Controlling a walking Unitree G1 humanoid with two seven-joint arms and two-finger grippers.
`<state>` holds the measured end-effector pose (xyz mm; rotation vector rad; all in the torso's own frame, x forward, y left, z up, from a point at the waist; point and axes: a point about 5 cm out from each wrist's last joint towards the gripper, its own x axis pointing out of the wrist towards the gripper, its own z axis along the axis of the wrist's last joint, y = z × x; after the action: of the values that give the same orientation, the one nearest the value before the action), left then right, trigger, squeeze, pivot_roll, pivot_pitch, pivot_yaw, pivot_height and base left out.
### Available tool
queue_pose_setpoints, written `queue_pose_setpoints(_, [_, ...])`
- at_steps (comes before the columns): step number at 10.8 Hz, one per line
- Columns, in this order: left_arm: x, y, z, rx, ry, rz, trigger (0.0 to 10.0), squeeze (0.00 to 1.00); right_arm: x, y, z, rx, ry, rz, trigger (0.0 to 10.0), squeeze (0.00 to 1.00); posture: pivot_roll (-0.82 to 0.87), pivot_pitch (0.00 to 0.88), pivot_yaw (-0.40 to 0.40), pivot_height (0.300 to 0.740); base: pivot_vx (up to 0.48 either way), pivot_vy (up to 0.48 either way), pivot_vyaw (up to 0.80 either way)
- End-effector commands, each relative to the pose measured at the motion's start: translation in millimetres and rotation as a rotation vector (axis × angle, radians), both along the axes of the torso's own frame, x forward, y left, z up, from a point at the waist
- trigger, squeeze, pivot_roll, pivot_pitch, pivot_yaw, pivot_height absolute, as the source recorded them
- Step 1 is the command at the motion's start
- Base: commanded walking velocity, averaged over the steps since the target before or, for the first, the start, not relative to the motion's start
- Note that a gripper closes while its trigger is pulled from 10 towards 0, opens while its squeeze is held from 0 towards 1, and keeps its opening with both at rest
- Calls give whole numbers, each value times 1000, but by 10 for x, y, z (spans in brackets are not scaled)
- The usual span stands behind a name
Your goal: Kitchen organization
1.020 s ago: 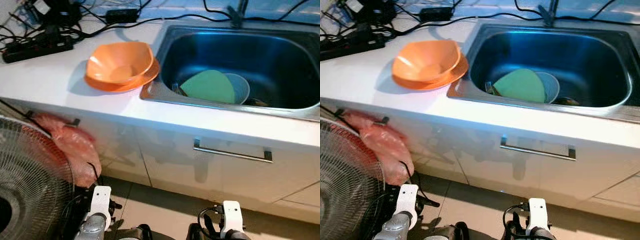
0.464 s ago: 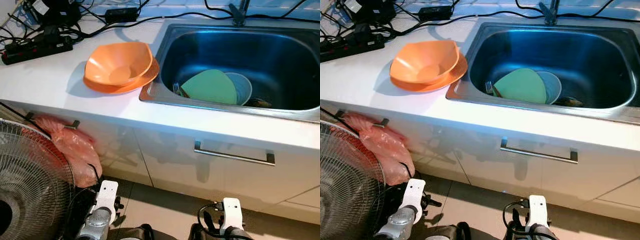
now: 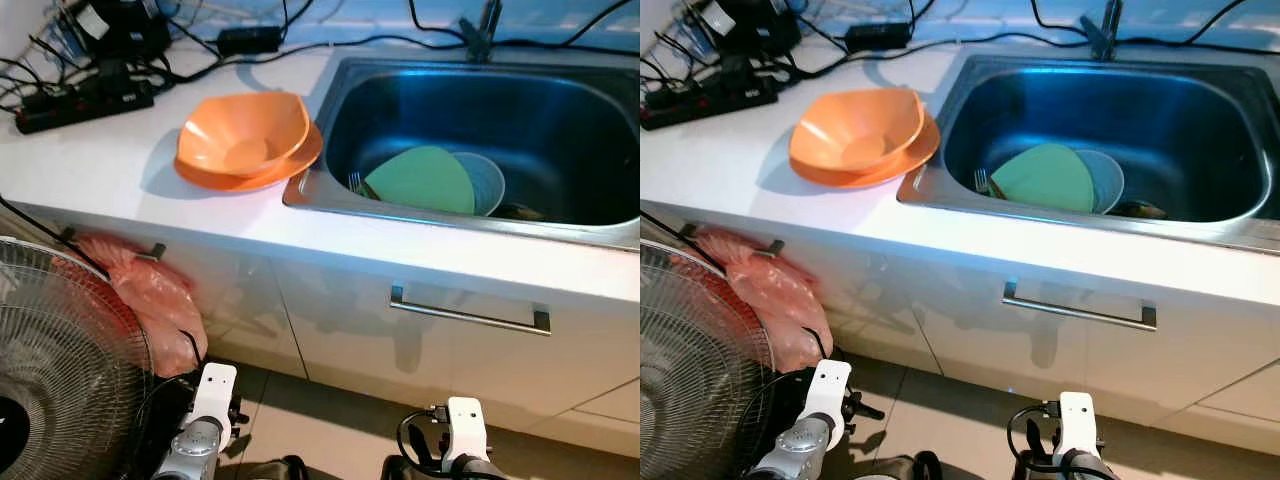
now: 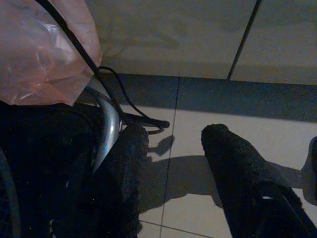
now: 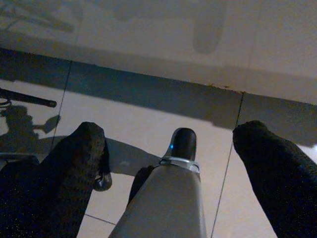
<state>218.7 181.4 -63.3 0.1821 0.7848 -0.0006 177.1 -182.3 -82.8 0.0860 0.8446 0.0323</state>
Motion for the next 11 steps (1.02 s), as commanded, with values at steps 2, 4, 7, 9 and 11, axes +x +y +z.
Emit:
queue_pose_setpoints(2, [-78, 20, -48, 12, 36, -6, 10000, 0, -87, 25, -44, 13, 28, 12, 10000, 0, -47, 103, 106, 740, 0, 0, 0])
queue_pose_setpoints(4, [-81, 18, -50, 9, 34, 1, 10000, 0, -83, 21, -41, 15, 28, 14, 10000, 0, -37, 118, 102, 740, 0, 0, 0])
queue_pose_setpoints(7, [-74, 2, -48, 4, 32, 11, 10000, 0, -61, 8, -31, 13, 26, 20, 10000, 0, -33, 119, 93, 740, 0, 0, 0])
queue_pose_setpoints(9, [-70, -12, -48, -2, 31, 20, 10000, 0, -50, -2, -25, 11, 25, 26, 10000, 0, -31, 115, 80, 740, 0, 0, 0])
queue_pose_setpoints(11, [-69, -29, -50, -7, 31, 28, 10000, 0, -35, -15, -17, 7, 24, 36, 10000, 0, -21, 110, 67, 740, 0, 0, 0])
